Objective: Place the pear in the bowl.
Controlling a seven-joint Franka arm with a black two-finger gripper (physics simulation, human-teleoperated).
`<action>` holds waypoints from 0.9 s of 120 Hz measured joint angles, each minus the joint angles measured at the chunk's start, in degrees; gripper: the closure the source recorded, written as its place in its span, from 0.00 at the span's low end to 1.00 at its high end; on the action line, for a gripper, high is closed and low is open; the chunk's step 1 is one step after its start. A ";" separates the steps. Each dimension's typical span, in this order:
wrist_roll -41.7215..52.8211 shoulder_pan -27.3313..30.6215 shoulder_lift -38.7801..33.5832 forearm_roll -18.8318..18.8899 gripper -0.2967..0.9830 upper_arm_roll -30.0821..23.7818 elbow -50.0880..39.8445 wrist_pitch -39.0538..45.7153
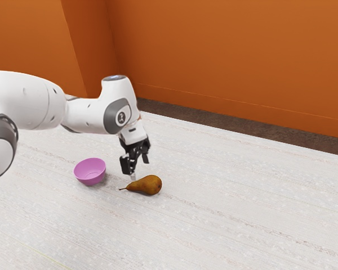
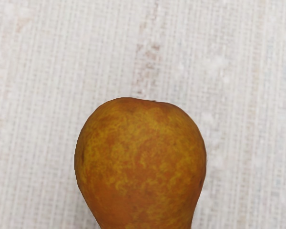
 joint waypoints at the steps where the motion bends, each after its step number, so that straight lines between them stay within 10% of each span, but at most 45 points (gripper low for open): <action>1: -0.02 -0.01 -0.12 -0.06 0.23 0.00 -0.19 -0.03; 108: -1.59 0.06 4.94 -1.77 0.23 -2.64 3.86 -1.07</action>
